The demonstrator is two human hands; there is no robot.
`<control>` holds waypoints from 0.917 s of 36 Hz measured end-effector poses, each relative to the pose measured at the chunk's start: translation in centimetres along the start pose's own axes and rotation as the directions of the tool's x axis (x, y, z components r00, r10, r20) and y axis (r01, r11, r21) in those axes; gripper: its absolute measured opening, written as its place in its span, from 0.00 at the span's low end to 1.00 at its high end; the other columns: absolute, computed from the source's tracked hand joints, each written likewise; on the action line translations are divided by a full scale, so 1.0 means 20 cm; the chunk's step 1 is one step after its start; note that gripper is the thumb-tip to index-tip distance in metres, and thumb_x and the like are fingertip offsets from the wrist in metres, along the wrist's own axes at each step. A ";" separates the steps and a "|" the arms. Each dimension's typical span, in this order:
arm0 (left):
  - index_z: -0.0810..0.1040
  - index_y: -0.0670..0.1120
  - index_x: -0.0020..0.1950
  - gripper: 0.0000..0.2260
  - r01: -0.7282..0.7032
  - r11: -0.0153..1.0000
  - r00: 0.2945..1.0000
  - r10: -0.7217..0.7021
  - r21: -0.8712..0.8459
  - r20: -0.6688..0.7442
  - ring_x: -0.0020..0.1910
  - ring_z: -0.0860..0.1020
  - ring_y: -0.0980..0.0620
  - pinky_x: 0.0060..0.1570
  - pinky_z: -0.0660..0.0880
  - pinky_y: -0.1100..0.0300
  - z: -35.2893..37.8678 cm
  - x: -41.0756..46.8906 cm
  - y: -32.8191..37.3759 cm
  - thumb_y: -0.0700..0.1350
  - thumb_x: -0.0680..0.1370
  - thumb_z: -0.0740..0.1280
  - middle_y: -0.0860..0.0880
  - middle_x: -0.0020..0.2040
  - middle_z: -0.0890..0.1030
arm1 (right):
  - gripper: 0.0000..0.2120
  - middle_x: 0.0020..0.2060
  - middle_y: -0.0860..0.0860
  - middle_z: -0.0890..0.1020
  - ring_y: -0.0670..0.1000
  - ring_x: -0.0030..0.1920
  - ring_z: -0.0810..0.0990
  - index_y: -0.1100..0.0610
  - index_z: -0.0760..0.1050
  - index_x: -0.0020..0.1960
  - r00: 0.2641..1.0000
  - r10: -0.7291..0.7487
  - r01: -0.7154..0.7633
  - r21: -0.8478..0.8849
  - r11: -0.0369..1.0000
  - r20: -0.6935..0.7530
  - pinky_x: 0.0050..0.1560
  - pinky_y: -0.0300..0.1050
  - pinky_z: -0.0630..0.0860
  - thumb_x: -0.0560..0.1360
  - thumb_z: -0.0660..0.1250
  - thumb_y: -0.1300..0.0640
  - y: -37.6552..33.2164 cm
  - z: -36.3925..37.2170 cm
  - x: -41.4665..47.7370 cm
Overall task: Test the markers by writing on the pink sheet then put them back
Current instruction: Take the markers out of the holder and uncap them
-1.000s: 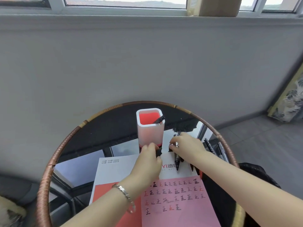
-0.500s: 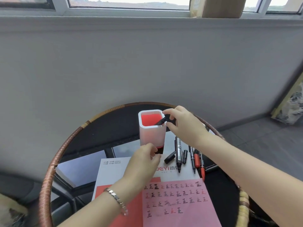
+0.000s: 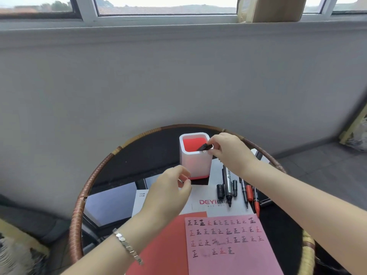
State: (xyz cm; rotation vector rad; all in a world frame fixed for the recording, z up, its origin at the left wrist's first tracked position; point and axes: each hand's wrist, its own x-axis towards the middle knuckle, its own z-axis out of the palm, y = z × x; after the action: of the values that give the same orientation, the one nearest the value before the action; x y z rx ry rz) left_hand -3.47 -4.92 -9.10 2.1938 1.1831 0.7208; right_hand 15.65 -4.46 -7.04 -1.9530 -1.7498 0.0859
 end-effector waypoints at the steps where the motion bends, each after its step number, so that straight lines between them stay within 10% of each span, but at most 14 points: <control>1: 0.75 0.52 0.54 0.08 0.001 1.000 1.000 -0.001 0.001 0.003 0.46 0.75 0.62 0.37 0.66 0.75 0.00 0.00 0.00 0.45 0.78 0.60 0.59 0.46 0.77 | 0.09 0.41 0.50 0.74 0.54 0.46 0.74 0.57 0.77 0.53 1.000 -0.002 0.002 0.011 1.000 -0.018 0.46 0.47 0.72 0.75 0.64 0.57 0.00 -0.01 0.00; 12: 0.70 0.52 0.63 0.16 -0.103 0.991 0.994 0.099 -0.081 -0.055 0.47 0.74 0.62 0.47 0.75 0.64 -0.03 0.02 0.07 0.43 0.76 0.65 0.56 0.52 0.72 | 0.03 0.36 0.44 0.77 0.46 0.39 0.76 0.57 0.76 0.47 0.883 -0.130 0.241 0.198 0.950 -0.451 0.38 0.25 0.68 0.73 0.67 0.61 -0.22 -0.36 -0.16; 23: 0.74 0.56 0.39 0.10 -0.230 0.924 0.973 0.228 -0.306 -0.043 0.40 0.76 0.57 0.40 0.73 0.66 0.01 0.00 0.22 0.43 0.78 0.62 0.54 0.39 0.79 | 0.06 0.38 0.38 0.75 0.37 0.39 0.74 0.55 0.77 0.48 0.928 -0.293 0.342 0.212 0.916 -0.230 0.42 0.28 0.70 0.71 0.67 0.56 -0.25 -0.23 -0.34; 26: 0.78 0.52 0.42 0.07 -0.133 0.920 0.991 0.116 -0.370 -0.068 0.41 0.77 0.58 0.42 0.75 0.67 0.03 0.00 0.19 0.43 0.78 0.64 0.53 0.41 0.79 | 0.06 0.32 0.44 0.77 0.43 0.36 0.75 0.55 0.76 0.43 0.973 -0.075 0.147 0.337 0.930 -0.219 0.36 0.33 0.72 0.75 0.65 0.53 -0.22 -0.19 -0.38; 29: 0.79 0.46 0.43 0.04 0.001 0.851 0.998 -0.031 -0.524 -0.049 0.42 0.82 0.54 0.48 0.79 0.56 0.04 0.01 0.16 0.41 0.77 0.65 0.45 0.44 0.82 | 0.18 0.28 0.46 0.75 0.41 0.29 0.73 0.56 0.77 0.41 0.977 0.184 -0.213 0.391 0.895 0.110 0.32 0.35 0.69 0.78 0.56 0.46 -0.19 -0.15 -0.39; 33: 0.78 0.39 0.42 0.02 0.051 0.731 0.999 -0.046 -0.681 0.025 0.41 0.83 0.48 0.48 0.80 0.55 0.03 0.00 0.19 0.34 0.74 0.68 0.41 0.40 0.83 | 0.17 0.23 0.47 0.74 0.43 0.24 0.71 0.53 0.76 0.48 0.828 0.297 -0.560 0.667 0.491 0.476 0.31 0.36 0.69 0.78 0.54 0.43 -0.17 -0.08 -0.39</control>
State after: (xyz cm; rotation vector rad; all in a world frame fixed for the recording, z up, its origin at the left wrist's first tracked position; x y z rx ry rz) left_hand -0.88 -6.76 -6.96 1.5290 0.7807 0.9430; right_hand 11.91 -12.20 -6.50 -1.6435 -0.9781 1.2023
